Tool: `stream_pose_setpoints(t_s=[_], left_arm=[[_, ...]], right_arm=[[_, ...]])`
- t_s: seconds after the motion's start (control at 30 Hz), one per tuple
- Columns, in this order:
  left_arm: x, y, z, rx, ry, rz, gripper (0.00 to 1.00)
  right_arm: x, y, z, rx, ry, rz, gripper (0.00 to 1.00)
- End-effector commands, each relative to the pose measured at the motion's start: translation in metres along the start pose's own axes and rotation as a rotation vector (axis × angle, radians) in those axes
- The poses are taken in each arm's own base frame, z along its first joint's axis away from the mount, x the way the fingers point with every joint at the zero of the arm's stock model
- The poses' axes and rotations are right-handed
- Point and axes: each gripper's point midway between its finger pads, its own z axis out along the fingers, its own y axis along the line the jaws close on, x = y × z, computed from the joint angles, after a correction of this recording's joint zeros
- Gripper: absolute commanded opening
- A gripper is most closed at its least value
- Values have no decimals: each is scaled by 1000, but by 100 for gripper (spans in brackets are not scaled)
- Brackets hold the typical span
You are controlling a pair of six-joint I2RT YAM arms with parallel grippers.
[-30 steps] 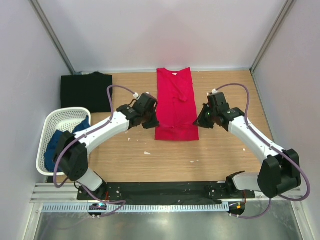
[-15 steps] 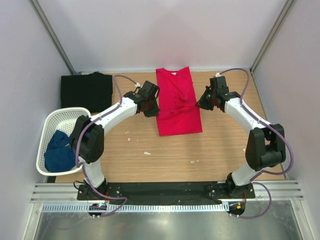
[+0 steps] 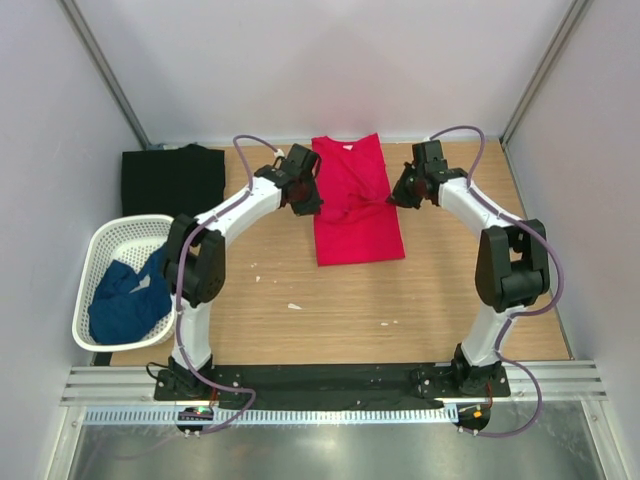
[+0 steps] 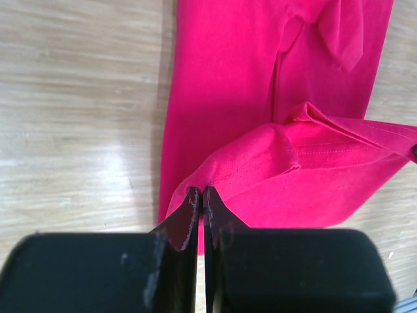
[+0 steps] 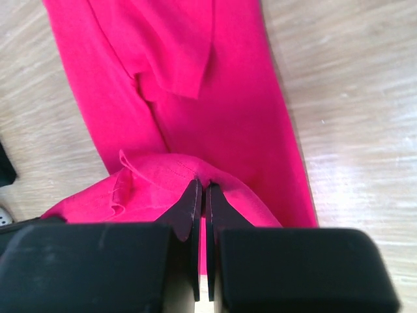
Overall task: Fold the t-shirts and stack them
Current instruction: Fold the tshirt
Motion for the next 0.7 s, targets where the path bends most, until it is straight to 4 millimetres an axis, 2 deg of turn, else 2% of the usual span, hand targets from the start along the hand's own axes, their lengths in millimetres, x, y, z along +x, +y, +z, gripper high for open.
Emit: stream_pose_setpoints(t_s=[0.0, 0.17, 0.4, 0.67], left_arm=[[-23, -3, -1, 23, -23, 2, 0], [-35, -4, 9, 23, -30, 6, 0], [-34, -12, 32, 49, 6, 14, 0], [-43, -1, 49, 16, 0, 18, 0]], right_arm=[[-30, 22, -4, -66, -66, -27, 1], [-36, 20, 13, -57, -51, -32, 1], [-41, 9, 34, -35, -33, -29, 1], [-52, 7, 53, -32, -23, -29, 1]])
